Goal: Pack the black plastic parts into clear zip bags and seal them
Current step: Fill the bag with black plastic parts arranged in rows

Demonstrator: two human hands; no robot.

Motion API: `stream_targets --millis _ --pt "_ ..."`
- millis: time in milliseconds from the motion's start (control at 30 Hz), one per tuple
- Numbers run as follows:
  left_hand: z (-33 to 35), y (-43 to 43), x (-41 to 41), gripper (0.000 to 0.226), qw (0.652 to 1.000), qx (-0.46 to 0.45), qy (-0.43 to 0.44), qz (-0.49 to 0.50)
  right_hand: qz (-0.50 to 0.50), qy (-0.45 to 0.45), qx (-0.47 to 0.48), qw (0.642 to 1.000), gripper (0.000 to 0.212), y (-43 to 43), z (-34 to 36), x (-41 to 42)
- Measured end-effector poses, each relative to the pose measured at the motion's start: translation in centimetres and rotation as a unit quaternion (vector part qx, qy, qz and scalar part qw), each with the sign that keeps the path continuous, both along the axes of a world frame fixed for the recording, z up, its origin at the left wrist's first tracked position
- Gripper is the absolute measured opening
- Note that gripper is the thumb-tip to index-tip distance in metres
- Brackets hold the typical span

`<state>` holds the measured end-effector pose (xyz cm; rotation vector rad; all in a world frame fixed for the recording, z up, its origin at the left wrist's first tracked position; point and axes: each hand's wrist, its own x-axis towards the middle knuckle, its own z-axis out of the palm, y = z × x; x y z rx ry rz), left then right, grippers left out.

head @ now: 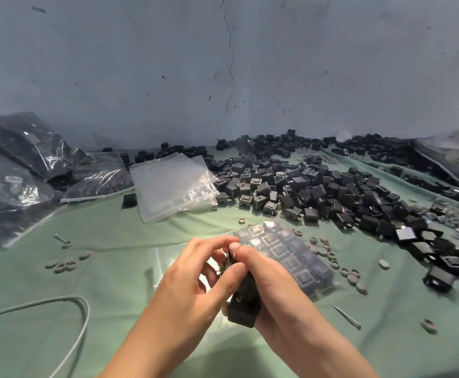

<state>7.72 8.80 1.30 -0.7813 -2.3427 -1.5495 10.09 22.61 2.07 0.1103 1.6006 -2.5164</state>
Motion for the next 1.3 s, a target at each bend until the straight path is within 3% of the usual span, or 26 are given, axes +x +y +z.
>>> stream_targets --millis 133,233,300,367,433,533,800,933,1033,1167,1200,1267,1300 --pt "0.1 -0.7 0.9 0.039 0.998 0.049 -0.040 0.015 0.022 -0.021 -0.031 0.999 0.034 -0.8 0.1 0.4" --pt "0.1 -2.3 0.4 0.033 0.983 0.143 -0.092 0.066 -0.004 -0.126 -0.176 0.976 0.032 -0.5 0.3 0.0" --pt "-0.5 -4.5 -0.5 0.025 0.974 0.145 -0.098 0.144 -0.033 -0.156 -0.234 0.959 0.030 0.2 0.5 -0.3" --pt "-1.9 -6.7 -1.3 0.021 0.966 0.087 -0.116 0.214 -0.074 -0.152 -0.246 0.954 0.026 1.2 0.7 -0.7" --pt "-3.9 -7.9 -1.7 0.015 0.960 -0.031 -0.129 0.248 -0.123 -0.141 -0.245 0.951 0.022 2.1 0.7 -1.2" --pt "-5.6 -7.7 -1.8 0.031 0.959 -0.155 -0.124 0.202 -0.168 -0.129 -0.246 0.946 0.022 3.1 0.9 -1.8" --pt "-5.5 -7.3 -1.4 0.041 0.964 -0.244 -0.090 0.044 -0.178 -0.114 -0.275 0.938 0.024 3.9 0.3 -2.7" --pt "-5.6 -7.3 -2.0 0.031 0.962 -0.243 -0.103 0.076 -0.187 -0.107 -0.278 0.936 0.023 4.3 0.3 -3.1" --pt "-5.5 -6.4 -2.7 0.032 0.949 -0.290 -0.061 0.107 -0.190 -0.105 -0.275 0.937 0.022 4.3 0.2 -3.6" --pt "-5.1 -5.1 -3.5 0.039 0.948 -0.278 -0.026 0.154 -0.186 -0.110 -0.286 0.934 0.021 4.4 0.1 -4.2" --pt "-5.1 -5.0 -3.6 0.036 0.950 -0.268 -0.026 0.161 -0.184 -0.109 -0.289 0.933 0.022 4.5 0.1 -4.4" --pt "-4.9 -4.9 -4.0 0.008 0.952 -0.269 -0.005 0.146 -0.182 -0.106 -0.292 0.933 0.023 4.6 0.1 -4.8" --pt "-4.8 -4.8 -4.1 0.012 0.950 -0.281 0.001 0.140 -0.183 -0.104 -0.293 0.933 0.023 4.6 0.1 -5.1"
